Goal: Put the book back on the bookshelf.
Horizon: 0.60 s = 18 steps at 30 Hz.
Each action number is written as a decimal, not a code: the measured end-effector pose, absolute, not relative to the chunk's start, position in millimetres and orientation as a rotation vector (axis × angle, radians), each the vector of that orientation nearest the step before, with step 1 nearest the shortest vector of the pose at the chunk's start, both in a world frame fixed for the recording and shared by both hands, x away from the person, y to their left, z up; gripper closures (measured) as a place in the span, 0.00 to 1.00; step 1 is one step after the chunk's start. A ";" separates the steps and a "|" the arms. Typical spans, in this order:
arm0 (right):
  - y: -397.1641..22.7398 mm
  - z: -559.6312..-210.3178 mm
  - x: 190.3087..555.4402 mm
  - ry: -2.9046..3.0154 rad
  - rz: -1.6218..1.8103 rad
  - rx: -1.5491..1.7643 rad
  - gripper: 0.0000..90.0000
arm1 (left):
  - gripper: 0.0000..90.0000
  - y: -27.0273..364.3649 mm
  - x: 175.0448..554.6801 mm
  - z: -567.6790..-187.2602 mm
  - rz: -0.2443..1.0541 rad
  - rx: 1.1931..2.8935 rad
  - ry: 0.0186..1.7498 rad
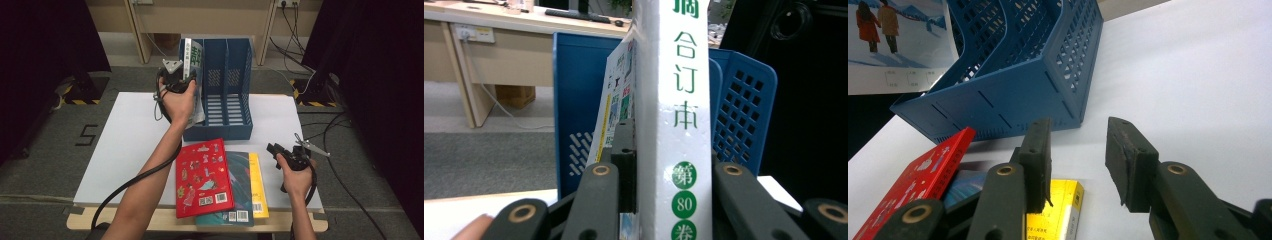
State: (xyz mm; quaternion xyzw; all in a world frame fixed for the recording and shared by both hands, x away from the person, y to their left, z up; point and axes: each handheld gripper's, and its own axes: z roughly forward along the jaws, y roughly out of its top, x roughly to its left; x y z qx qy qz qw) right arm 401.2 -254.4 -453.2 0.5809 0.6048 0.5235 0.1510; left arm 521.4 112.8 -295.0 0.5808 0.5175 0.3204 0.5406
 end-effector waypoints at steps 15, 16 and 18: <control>-253.8 -454.9 401.6 1.736 1.503 1.663 0.70 | 0.81 113.7 519.2 -306.5 0.769 1.346 1.185; -254.4 -454.8 401.5 1.739 1.502 1.663 0.70 | 0.81 113.5 517.6 -307.4 0.767 1.340 1.191; -255.0 -455.1 401.4 1.735 1.502 1.680 0.70 | 0.81 111.7 513.4 -307.7 0.777 1.353 1.178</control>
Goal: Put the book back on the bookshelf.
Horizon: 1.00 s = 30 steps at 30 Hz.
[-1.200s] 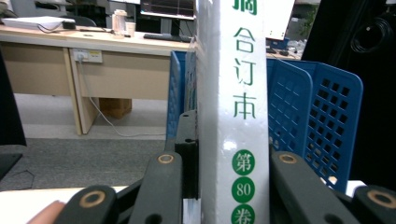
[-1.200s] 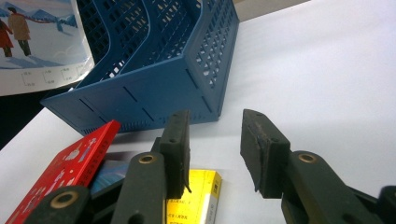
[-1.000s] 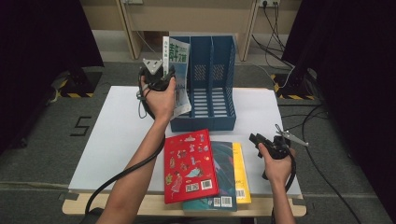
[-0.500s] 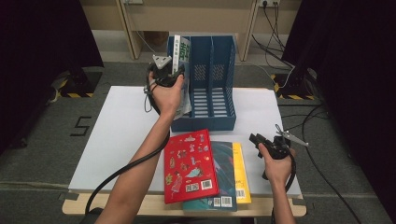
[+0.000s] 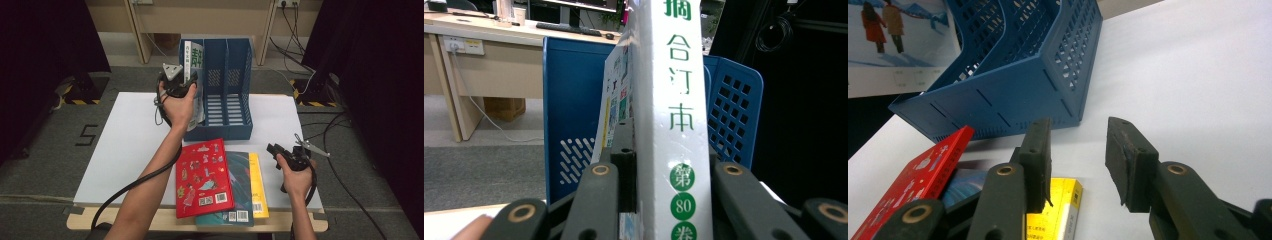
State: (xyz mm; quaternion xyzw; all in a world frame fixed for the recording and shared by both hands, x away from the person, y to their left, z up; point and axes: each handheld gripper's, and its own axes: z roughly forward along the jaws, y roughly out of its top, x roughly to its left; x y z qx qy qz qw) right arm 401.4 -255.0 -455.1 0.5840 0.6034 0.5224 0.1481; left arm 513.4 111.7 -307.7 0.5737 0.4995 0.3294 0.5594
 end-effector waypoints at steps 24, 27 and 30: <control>-255.0 -457.5 403.8 1.739 1.504 1.685 0.70 | 0.80 105.3 534.4 -308.5 0.707 1.324 1.137; -255.5 -457.5 403.7 1.737 1.503 1.689 0.70 | 0.80 106.5 539.0 -305.0 0.679 1.320 1.147; -255.5 -458.0 404.6 1.747 1.498 1.674 0.70 | 0.80 107.4 544.3 -299.0 0.665 1.327 1.115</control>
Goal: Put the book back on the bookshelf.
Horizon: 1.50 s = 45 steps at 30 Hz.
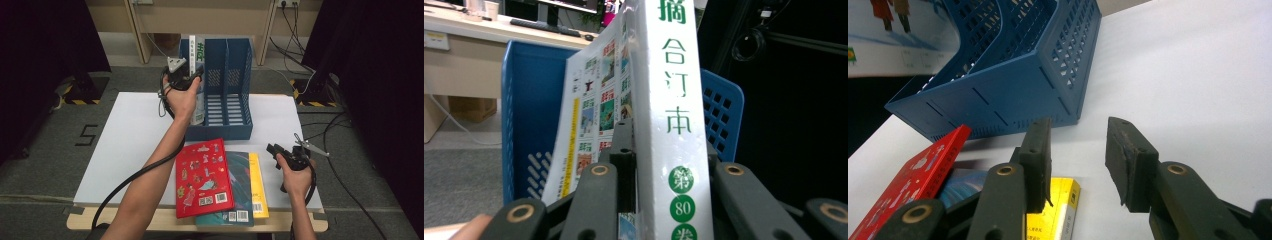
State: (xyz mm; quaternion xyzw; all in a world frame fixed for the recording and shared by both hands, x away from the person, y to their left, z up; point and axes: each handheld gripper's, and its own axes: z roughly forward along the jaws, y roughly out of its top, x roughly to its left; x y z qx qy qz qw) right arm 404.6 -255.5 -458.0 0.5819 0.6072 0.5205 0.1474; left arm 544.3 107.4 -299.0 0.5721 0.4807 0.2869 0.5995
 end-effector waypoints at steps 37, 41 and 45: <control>-256.4 -460.9 405.2 1.744 1.494 1.681 0.70 | 0.80 112.6 546.8 -338.2 0.757 1.326 1.118; -256.5 -461.3 404.5 1.747 1.495 1.692 0.70 | 0.80 116.4 546.3 -338.1 0.755 1.307 1.146; -256.9 -460.7 404.6 1.741 1.498 1.691 0.70 | 0.79 118.1 549.5 -331.6 0.741 1.351 1.195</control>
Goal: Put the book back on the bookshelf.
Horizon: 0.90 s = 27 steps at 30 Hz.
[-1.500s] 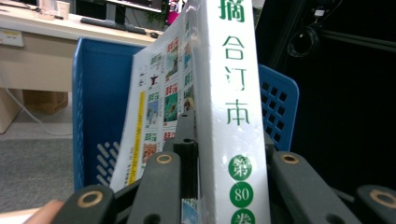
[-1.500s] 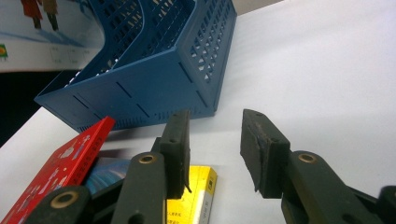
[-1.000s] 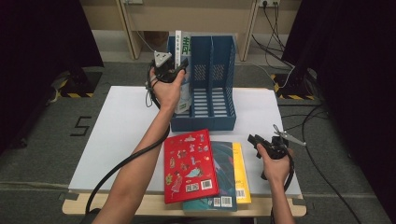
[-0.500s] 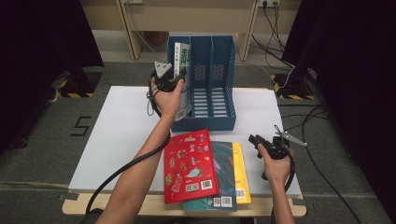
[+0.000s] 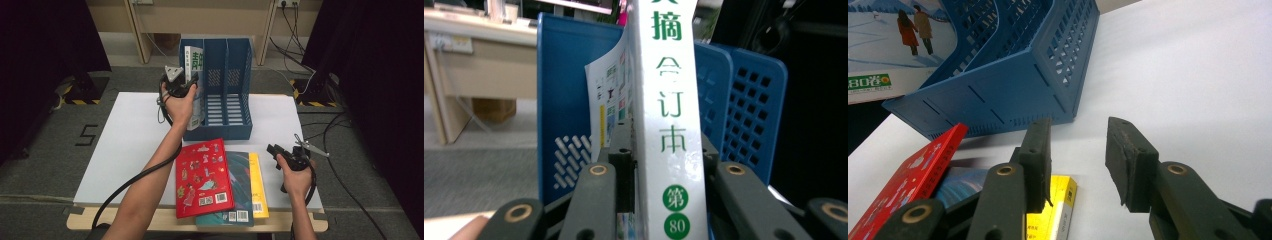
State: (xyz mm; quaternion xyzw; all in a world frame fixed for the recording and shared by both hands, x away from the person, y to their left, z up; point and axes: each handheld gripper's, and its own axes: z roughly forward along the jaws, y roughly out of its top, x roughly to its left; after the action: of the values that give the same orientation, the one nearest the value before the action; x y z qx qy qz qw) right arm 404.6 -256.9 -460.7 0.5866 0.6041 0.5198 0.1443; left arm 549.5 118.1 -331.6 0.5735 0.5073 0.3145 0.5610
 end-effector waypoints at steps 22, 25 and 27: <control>-258.5 -462.0 405.0 1.740 1.499 1.694 0.69 | 0.58 113.3 585.5 -302.3 0.647 1.500 1.282; -258.3 -462.0 405.0 1.741 1.500 1.705 0.69 | 0.56 112.0 588.6 -299.6 0.663 1.507 1.288; -258.0 -462.0 404.8 1.744 1.500 1.708 0.69 | 0.55 111.2 592.6 -299.6 0.657 1.506 1.297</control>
State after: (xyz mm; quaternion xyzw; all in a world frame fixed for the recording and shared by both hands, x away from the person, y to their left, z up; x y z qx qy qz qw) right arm 404.8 -258.0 -462.0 0.5903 0.6028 0.5187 0.1379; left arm 592.6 111.2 -299.6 0.6227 0.5365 0.2719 0.5005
